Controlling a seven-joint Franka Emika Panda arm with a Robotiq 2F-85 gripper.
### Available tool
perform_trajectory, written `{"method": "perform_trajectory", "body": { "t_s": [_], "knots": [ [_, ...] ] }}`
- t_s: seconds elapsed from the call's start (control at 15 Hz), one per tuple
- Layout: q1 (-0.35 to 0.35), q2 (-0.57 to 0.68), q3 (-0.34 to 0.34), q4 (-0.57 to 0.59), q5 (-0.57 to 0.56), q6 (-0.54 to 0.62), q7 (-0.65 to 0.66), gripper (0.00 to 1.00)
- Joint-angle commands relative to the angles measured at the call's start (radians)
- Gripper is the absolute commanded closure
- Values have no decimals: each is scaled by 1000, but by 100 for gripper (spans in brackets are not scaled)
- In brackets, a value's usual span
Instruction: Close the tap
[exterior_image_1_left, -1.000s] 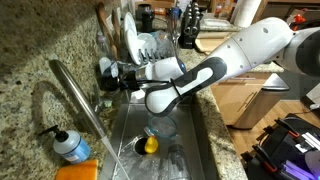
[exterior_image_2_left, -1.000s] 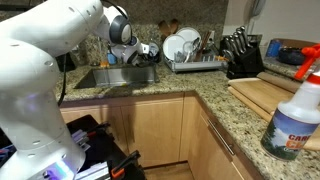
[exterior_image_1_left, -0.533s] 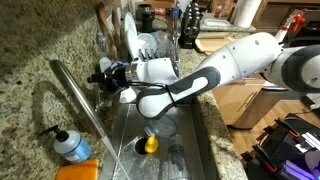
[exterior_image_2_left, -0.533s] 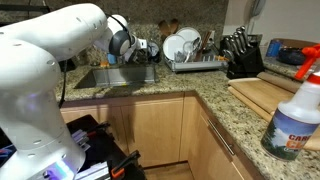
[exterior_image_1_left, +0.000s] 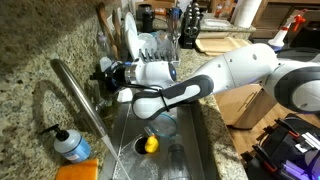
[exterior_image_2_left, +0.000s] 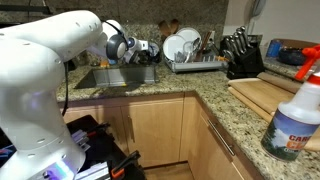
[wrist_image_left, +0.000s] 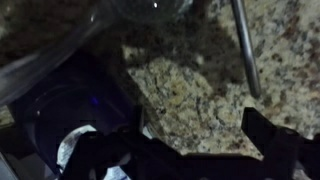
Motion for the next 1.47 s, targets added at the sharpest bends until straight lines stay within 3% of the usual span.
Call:
{"method": "perform_trajectory", "body": {
  "t_s": [0.0, 0.13, 0.2, 0.27, 0.53, 0.67, 0.8, 0.87, 1.13, 1.27, 1.4],
  "knots": [
    [75, 4, -181, 126, 178, 0, -11, 0],
    [109, -41, -307, 66, 319, -1, -28, 0],
    [138, -110, -403, -63, 425, -1, -51, 0],
    [150, -130, -417, -107, 476, -42, -73, 0],
    [272, -194, -613, -266, 734, -135, -104, 0],
    [316, -239, -646, -348, 776, -210, -105, 0],
    [268, -279, -524, -372, 650, -259, -80, 0],
    [232, -287, -430, -342, 680, -269, -185, 0],
    [104, -316, -155, -345, 631, -334, -358, 0],
    [27, -314, -57, -355, 618, -376, -452, 0],
    [-33, -322, -3, -382, 619, -430, -514, 0]
  ]
}}
